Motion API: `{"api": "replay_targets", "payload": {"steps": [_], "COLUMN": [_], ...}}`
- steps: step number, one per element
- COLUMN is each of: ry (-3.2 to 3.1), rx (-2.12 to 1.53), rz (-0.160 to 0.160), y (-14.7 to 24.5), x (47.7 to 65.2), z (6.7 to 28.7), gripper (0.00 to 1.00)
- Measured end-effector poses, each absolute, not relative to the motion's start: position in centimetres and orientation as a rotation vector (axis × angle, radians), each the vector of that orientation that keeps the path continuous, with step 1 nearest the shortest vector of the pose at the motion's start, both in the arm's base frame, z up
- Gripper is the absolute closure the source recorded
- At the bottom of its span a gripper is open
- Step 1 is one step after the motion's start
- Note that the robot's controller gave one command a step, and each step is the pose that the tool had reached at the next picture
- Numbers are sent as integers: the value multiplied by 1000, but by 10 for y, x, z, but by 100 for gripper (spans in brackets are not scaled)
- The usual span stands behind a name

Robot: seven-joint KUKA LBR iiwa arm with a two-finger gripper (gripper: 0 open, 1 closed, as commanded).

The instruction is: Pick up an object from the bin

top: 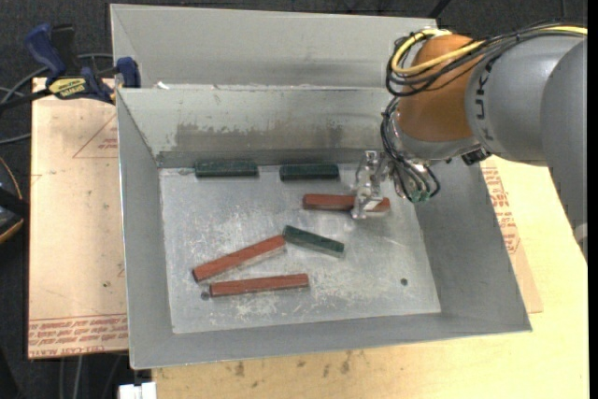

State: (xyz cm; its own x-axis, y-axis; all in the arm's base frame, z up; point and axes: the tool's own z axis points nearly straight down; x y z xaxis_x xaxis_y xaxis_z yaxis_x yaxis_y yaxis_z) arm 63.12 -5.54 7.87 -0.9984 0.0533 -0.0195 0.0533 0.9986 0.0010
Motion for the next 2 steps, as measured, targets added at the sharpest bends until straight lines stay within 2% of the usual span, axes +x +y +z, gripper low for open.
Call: {"api": "replay_targets", "payload": {"steps": [1, 2], "ry": [3121, 3138], "rx": [83, 106], "rz": [1, 2], "y": [-55, -36], "x": [631, 644], "z": [79, 274], "gripper": [100, 100]}}
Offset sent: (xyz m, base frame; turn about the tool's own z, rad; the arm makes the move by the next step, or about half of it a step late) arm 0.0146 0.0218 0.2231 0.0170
